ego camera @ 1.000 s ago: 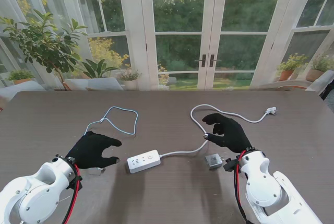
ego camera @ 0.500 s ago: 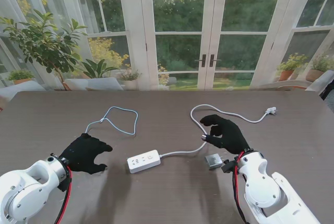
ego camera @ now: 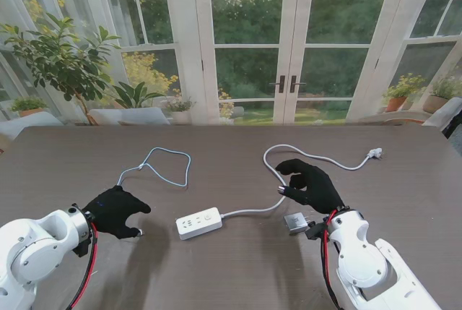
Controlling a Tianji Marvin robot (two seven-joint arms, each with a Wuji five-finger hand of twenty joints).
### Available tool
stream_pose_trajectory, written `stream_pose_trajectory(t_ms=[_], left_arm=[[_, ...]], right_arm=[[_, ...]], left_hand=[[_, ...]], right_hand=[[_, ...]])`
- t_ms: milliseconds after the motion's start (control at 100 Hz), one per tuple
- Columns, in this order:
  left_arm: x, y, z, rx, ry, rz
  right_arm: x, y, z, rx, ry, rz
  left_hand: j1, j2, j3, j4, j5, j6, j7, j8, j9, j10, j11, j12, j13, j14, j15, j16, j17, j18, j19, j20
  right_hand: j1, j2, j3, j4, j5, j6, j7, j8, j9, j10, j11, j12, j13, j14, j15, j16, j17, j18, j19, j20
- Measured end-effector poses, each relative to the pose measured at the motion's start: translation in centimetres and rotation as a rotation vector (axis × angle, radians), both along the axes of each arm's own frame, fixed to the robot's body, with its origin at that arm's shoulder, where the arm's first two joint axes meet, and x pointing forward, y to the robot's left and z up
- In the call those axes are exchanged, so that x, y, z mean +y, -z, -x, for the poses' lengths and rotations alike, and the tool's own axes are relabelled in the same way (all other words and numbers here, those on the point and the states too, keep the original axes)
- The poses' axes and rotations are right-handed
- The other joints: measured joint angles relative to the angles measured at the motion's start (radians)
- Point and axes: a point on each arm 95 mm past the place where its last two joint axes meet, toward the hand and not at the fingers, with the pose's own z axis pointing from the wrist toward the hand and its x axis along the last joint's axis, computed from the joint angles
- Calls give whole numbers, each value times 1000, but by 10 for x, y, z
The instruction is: Set up the charging station
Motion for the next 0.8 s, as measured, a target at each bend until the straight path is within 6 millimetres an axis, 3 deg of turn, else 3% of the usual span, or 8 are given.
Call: stream_pose_trajectory(t_ms=[540,580,800], left_arm=[[4,16,-14,65,34,-84],[5,17,-14,64,35,-101],[6,20,-13,78,13,-125]], right_arm=[[0,1,0,11,3,-27],[0,1,0,13,3,-31],[1,2,0,23,-4,-39]], left_hand=[[0,-11,48,0,23,-9,13,9,20,-18,11,36,45,-14,24,24,34,0,50,23],[0,-11,48,-21,23,-10,13,9,21,-18,19,40,46,-15,36,35,39,0,68,28],[0,-11,48,-21,23,-23,42,48,21,-25,53,96,72,-17,96,105,73,-1,187,78]], right_hand=[[0,11,-1,0,0,5,0,0,12,1,5,0,0,0,0,0,0,0,0,0],[0,12,-1,0,1,10,0,0,13,2,5,0,0,1,0,0,0,0,0,0],[0,22,-1,0,1,11,0,0,13,4,5,0,0,2,0,0,0,0,0,0]])
